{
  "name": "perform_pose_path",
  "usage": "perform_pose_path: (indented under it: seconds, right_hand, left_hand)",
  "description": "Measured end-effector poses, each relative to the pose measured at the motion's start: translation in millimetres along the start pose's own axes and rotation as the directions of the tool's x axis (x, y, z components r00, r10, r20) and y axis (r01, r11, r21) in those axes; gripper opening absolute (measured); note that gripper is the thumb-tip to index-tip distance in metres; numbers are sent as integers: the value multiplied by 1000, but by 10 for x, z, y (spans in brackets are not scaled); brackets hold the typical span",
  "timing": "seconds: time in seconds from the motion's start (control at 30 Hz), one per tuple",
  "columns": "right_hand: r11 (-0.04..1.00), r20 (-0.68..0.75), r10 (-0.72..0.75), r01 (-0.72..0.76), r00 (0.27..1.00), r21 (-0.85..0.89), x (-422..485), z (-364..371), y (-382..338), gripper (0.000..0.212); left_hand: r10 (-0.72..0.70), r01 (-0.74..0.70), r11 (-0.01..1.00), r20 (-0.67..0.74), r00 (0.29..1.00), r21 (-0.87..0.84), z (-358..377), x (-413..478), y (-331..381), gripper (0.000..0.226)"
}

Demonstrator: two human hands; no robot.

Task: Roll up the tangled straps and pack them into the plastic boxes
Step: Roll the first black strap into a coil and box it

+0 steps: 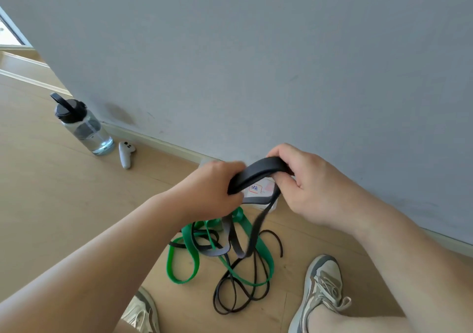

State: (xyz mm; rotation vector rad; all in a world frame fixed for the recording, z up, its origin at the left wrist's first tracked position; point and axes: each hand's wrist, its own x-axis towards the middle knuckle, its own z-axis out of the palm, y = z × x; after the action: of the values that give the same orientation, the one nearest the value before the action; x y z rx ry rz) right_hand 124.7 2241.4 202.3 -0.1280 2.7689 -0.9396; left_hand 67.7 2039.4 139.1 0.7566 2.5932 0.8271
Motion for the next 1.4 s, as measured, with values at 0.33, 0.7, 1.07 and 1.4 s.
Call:
perform_pose_path:
  seconds: [0.33,0.7,1.07,1.4]
  right_hand:
    - [900,81,337,-296,938,-319,-50,-109,241,33]
    - [998,222,55,-59,974,13,171,350,146,15]
    - [991,93,-37,48,995,-125,109,256,60,9]
    - [945,174,208,-152,962,-290,51,133,347,9]
  left_hand:
    - [20,-28,999,-175,984,-41,-70,-63,-61,12]
    - [-27,18,998,-171,985,-56,4,-74,136,40]
    - [-97,91,993,78,992,79,155,-140,-220,17]
    - [126,-149,987,-280,952,-61,-60,-186,-19,18]
